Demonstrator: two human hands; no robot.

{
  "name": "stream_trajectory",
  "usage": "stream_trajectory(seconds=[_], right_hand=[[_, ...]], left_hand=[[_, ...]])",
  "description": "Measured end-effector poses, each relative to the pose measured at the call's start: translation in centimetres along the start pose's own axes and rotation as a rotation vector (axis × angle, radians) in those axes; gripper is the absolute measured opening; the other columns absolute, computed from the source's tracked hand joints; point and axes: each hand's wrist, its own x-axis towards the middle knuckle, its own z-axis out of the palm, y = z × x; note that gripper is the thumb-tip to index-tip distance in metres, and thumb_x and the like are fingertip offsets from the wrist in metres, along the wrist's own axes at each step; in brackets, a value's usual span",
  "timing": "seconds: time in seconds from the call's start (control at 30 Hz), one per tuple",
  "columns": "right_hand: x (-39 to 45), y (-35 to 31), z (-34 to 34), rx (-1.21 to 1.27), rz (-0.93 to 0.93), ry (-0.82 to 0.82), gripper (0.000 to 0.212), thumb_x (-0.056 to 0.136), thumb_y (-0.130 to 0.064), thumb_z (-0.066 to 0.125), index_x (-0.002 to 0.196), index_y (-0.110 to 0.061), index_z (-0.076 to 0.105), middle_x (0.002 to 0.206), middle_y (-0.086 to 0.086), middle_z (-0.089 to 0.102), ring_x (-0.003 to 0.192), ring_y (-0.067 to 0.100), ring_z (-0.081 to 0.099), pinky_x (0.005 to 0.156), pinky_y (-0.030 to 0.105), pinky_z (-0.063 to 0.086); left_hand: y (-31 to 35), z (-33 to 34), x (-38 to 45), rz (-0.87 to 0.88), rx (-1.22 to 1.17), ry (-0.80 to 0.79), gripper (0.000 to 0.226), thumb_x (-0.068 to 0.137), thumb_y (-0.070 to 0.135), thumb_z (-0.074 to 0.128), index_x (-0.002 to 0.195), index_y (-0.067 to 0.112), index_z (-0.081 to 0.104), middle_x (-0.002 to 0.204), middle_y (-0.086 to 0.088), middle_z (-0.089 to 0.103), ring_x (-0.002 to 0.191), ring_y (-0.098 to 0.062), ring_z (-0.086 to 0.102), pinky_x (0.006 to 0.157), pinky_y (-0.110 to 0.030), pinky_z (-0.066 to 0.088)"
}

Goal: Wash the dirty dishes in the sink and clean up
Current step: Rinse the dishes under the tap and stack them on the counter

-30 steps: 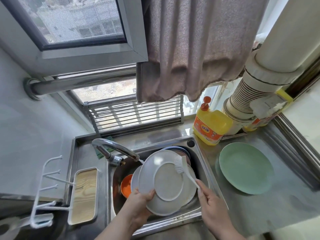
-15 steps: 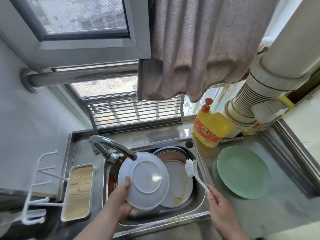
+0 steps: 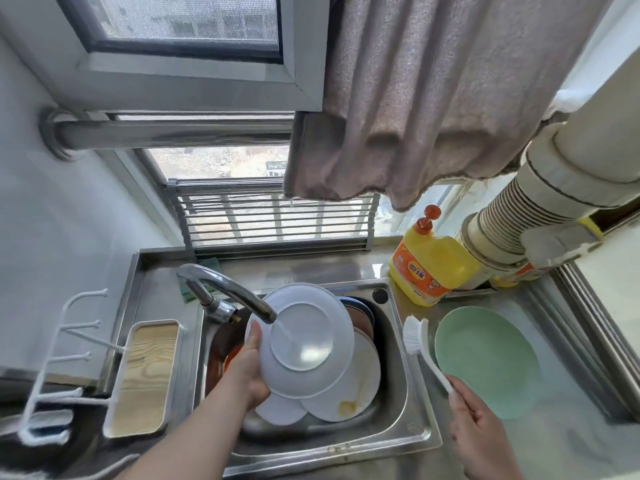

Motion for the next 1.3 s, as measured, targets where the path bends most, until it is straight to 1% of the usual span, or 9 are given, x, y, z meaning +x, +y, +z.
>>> stream_trajectory(seconds=[0.1, 0.2, 0.37, 0.53, 0.8, 1.07, 1.17, 1.23, 1.3], right_hand=[[0.0, -0.8, -0.2, 0.014, -0.001, -0.011, 0.031, 0.105, -0.014, 0.055, 0.111, -0.039, 0.072, 0.049, -0.001, 0.042, 0.04, 0.01, 0.037, 0.039, 0.019, 0.034], [0.0, -1.4, 0.0, 0.006, -0.004, -0.027, 0.029, 0.105, -0.015, 0.056, 0.115, -0.036, 0.074, 0.049, -0.004, 0.045, 0.041, 0.011, 0.037, 0.04, 0.018, 0.034], [0.2, -2.5, 0.9, 0.022, -0.03, -0.057, 0.029, 0.105, -0.016, 0.057, 0.114, -0.038, 0.074, 0.05, -0.009, 0.05, 0.042, 0.006, 0.042, 0.044, 0.015, 0.039], [0.9, -2.4, 1.9, 0.082, 0.014, -0.112, 0.03, 0.106, -0.016, 0.055, 0.12, -0.035, 0.072, 0.051, 0.006, 0.036, 0.041, 0.012, 0.032, 0.039, 0.02, 0.032], [0.9, -2.5, 2.4, 0.066, 0.014, -0.111, 0.029, 0.106, -0.016, 0.055, 0.12, -0.034, 0.072, 0.052, 0.006, 0.036, 0.041, 0.013, 0.031, 0.04, 0.02, 0.031], [0.2, -2.6, 1.3, 0.028, 0.008, -0.065, 0.029, 0.105, -0.012, 0.056, 0.122, -0.028, 0.073, 0.048, -0.002, 0.043, 0.041, 0.009, 0.036, 0.042, 0.017, 0.034], [-0.1, -2.7, 1.2, 0.019, 0.01, -0.045, 0.029, 0.104, -0.012, 0.057, 0.117, -0.032, 0.073, 0.047, -0.011, 0.05, 0.04, 0.004, 0.039, 0.045, 0.012, 0.035], [-0.2, -2.7, 1.3, 0.012, 0.005, -0.042, 0.029, 0.104, -0.012, 0.057, 0.118, -0.032, 0.074, 0.047, -0.014, 0.052, 0.041, 0.001, 0.043, 0.047, 0.011, 0.037], [-0.2, -2.6, 1.4, 0.018, 0.015, -0.042, 0.029, 0.104, -0.014, 0.057, 0.12, -0.031, 0.074, 0.048, -0.015, 0.051, 0.042, 0.0, 0.045, 0.051, 0.017, 0.039]], left_hand=[[-0.9, 0.8, 0.4, -0.03, -0.036, -0.005, 0.08, 0.084, 0.083, 0.054, 0.126, 0.018, 0.073, 0.12, -0.021, 0.075, 0.115, -0.046, 0.066, 0.098, -0.064, 0.052], [-1.6, 1.4, 0.5, -0.052, -0.066, -0.005, 0.084, 0.079, 0.087, 0.059, 0.133, 0.024, 0.07, 0.127, -0.021, 0.072, 0.117, -0.048, 0.067, 0.1, -0.069, 0.05], [-2.9, 0.9, 0.8, -0.118, -0.047, 0.025, 0.088, 0.082, 0.092, 0.044, 0.131, 0.023, 0.07, 0.124, -0.026, 0.072, 0.117, -0.05, 0.066, 0.102, -0.07, 0.048], [-2.8, -1.7, 0.3, -0.122, -0.029, 0.039, 0.085, 0.089, 0.086, 0.04, 0.133, 0.02, 0.07, 0.126, -0.027, 0.071, 0.119, -0.052, 0.064, 0.109, -0.069, 0.044], [-1.0, -5.2, 0.5, -0.097, 0.002, 0.07, 0.088, 0.088, 0.087, 0.041, 0.128, 0.016, 0.072, 0.124, -0.029, 0.07, 0.117, -0.053, 0.065, 0.107, -0.071, 0.043], [0.0, -7.7, 0.7, -0.022, 0.018, 0.083, 0.096, 0.078, 0.091, 0.05, 0.134, 0.015, 0.067, 0.124, -0.029, 0.071, 0.116, -0.053, 0.065, 0.103, -0.067, 0.048], [0.4, -7.8, 0.7, 0.067, 0.149, 0.116, 0.089, 0.076, 0.088, 0.056, 0.13, 0.019, 0.07, 0.118, -0.027, 0.074, 0.109, -0.051, 0.07, 0.099, -0.069, 0.051], [0.6, -7.0, 0.5, 0.173, 0.28, 0.152, 0.082, 0.08, 0.083, 0.057, 0.122, 0.014, 0.073, 0.11, -0.024, 0.077, 0.102, -0.048, 0.073, 0.096, -0.064, 0.056], [0.6, -5.4, 0.3, 0.241, 0.384, 0.174, 0.083, 0.077, 0.08, 0.06, 0.116, 0.009, 0.076, 0.103, -0.02, 0.079, 0.096, -0.043, 0.075, 0.092, -0.058, 0.059]])
